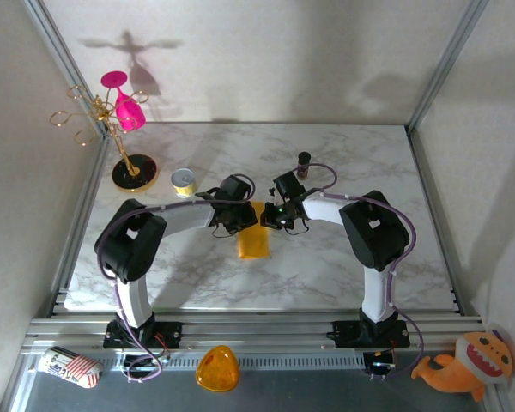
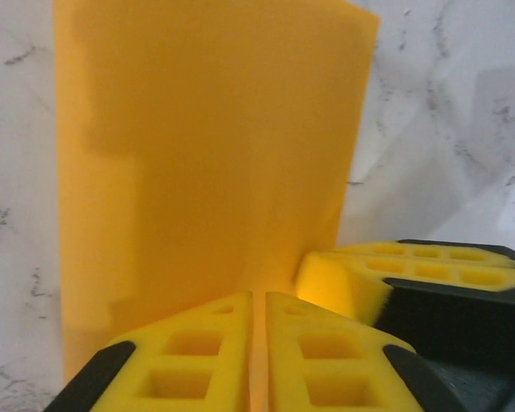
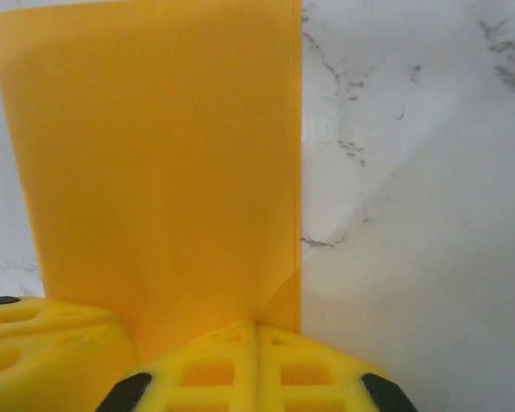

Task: Fold a paper plane with a square sheet of paper (pick it up from the middle)

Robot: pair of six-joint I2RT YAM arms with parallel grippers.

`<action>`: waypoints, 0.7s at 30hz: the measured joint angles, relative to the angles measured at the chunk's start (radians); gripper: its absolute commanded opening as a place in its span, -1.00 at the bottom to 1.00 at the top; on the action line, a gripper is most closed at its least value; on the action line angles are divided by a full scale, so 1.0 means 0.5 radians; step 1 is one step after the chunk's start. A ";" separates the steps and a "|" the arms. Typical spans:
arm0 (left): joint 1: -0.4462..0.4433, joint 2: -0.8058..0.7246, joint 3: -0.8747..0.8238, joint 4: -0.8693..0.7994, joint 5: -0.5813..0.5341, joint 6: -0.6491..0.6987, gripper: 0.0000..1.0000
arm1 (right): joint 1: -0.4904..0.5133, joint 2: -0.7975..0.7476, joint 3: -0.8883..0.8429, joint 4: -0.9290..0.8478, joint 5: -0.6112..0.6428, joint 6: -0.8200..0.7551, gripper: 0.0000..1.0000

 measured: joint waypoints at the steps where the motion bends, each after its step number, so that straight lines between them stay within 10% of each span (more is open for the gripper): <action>1: 0.000 0.012 0.014 -0.011 0.002 0.006 -0.80 | 0.001 0.000 -0.001 0.001 0.002 0.000 -0.91; 21: 0.097 0.104 -0.066 0.141 0.278 0.211 -0.83 | 0.021 0.025 0.014 -0.066 0.071 -0.027 -0.92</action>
